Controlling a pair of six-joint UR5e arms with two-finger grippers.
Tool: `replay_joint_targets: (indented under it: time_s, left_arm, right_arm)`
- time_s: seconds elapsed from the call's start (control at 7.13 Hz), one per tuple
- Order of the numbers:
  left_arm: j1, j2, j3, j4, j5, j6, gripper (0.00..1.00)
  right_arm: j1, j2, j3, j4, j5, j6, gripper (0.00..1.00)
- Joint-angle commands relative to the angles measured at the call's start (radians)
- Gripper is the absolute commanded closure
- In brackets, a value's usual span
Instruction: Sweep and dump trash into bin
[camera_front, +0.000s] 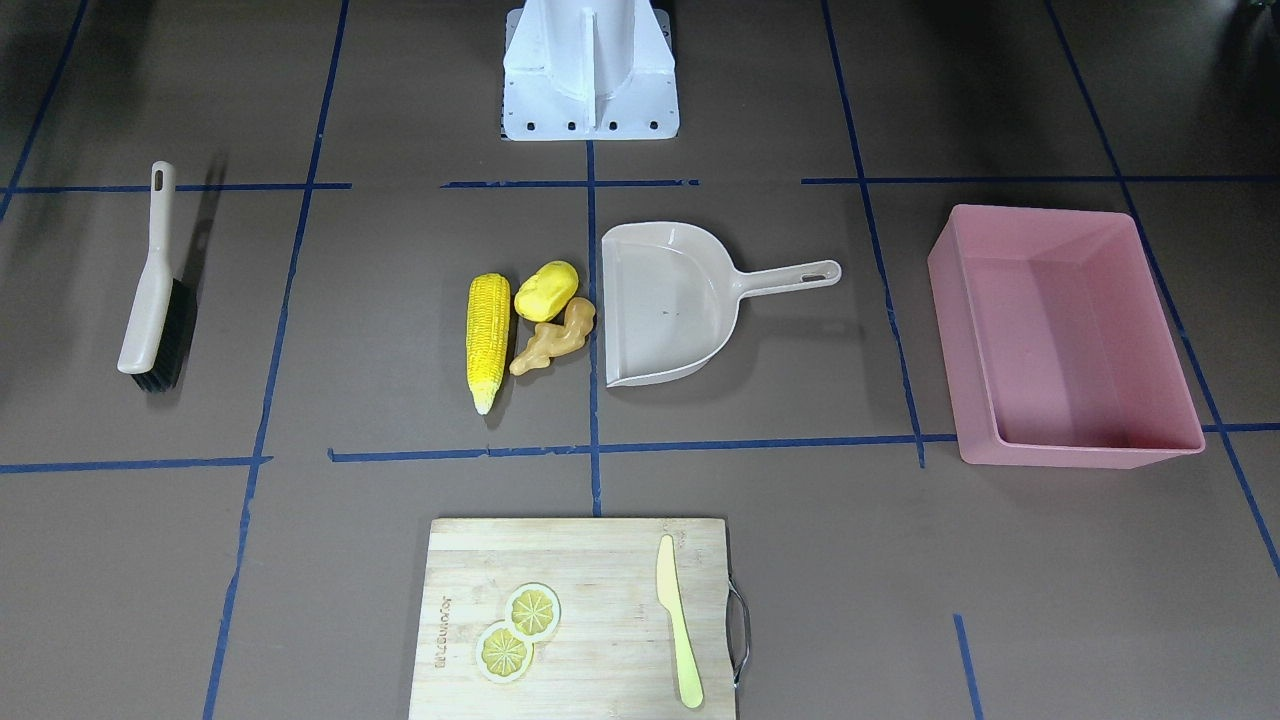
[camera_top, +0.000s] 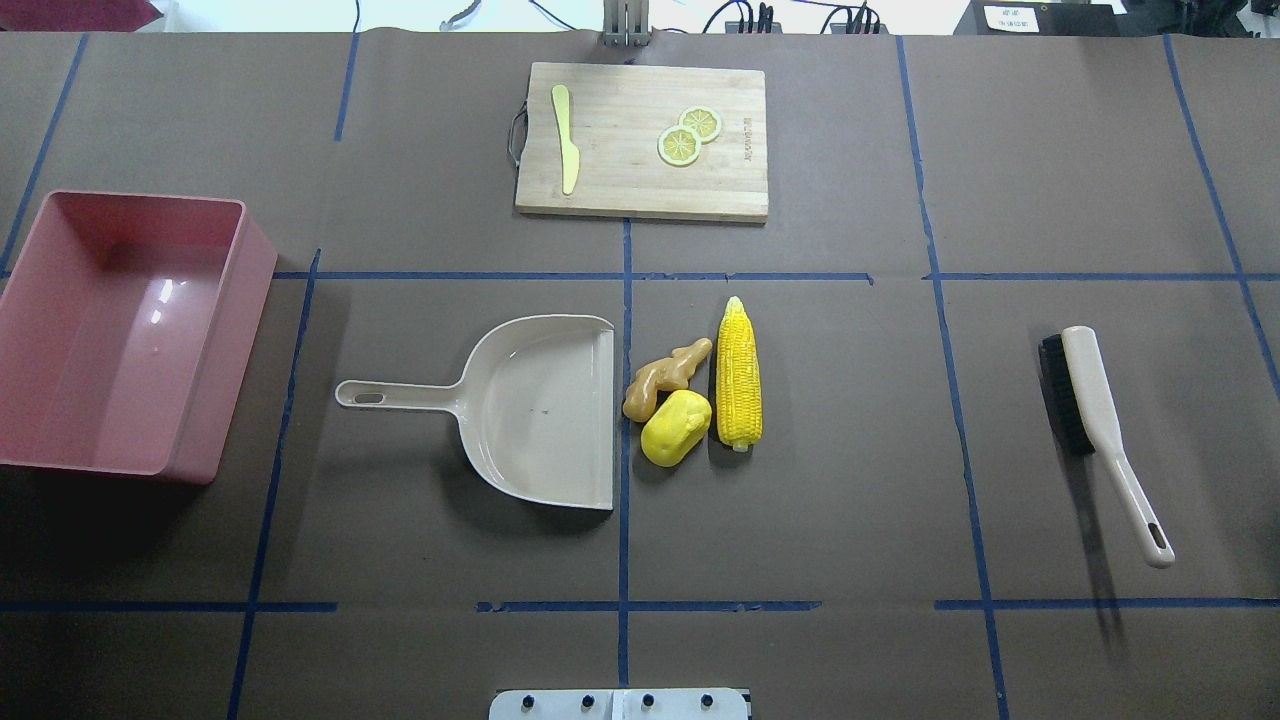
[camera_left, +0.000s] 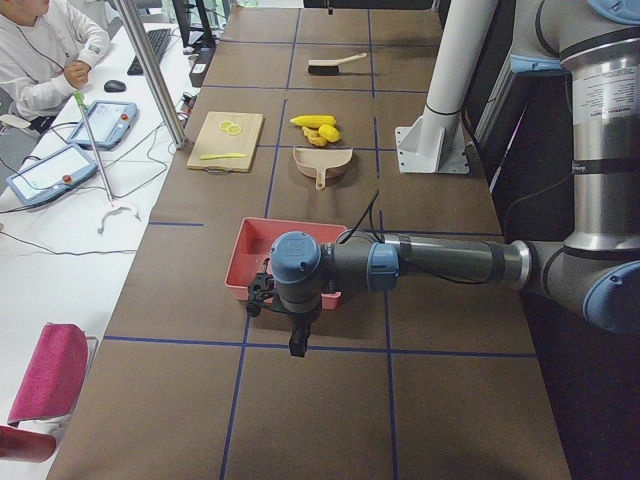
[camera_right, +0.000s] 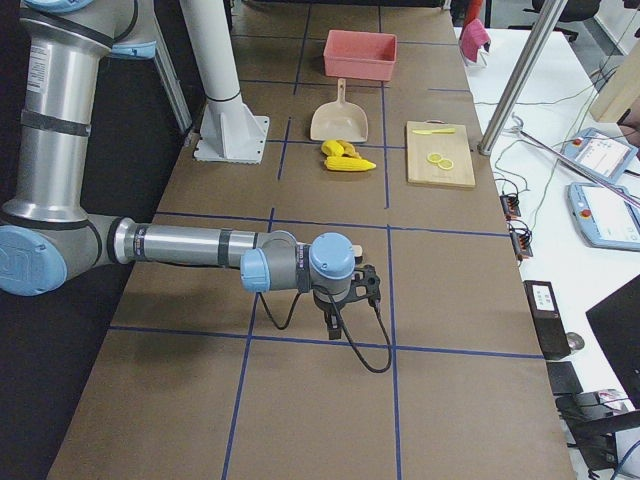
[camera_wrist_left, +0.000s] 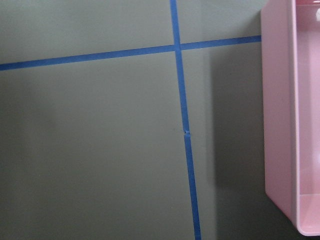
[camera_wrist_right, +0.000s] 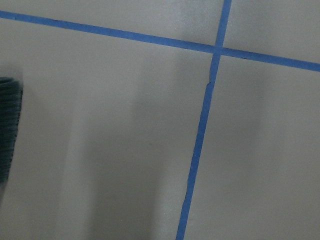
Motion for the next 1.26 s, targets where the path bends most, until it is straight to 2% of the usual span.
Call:
replay_joint_targets:
  time_s: [0.0, 0.7, 0.98, 1.12]
  left_arm:
    - [0.021, -0.001, -0.007, 0.0, 0.002, 0.0, 0.0]
    - [0.03, 0.016, -0.002, -0.033, -0.015, 0.003, 0.0]
    - [0.04, 0.021, 0.005, -0.144, -0.016, 0.001, 0.0]
    - [0.071, 0.024, -0.008, -0.175, -0.104, -0.008, 0.0]
  right_arm:
    - [0.0, 0.002, 0.007, 0.002, -0.003, 0.006, 0.0]
    - [-0.001, -0.03, -0.002, 0.099, 0.011, 0.002, 0.0]
    - [-0.003, -0.042, -0.003, 0.107, 0.081, 0.01, 0.0]
    - [-0.008, -0.042, -0.003, 0.101, 0.1, 0.013, 0.0]
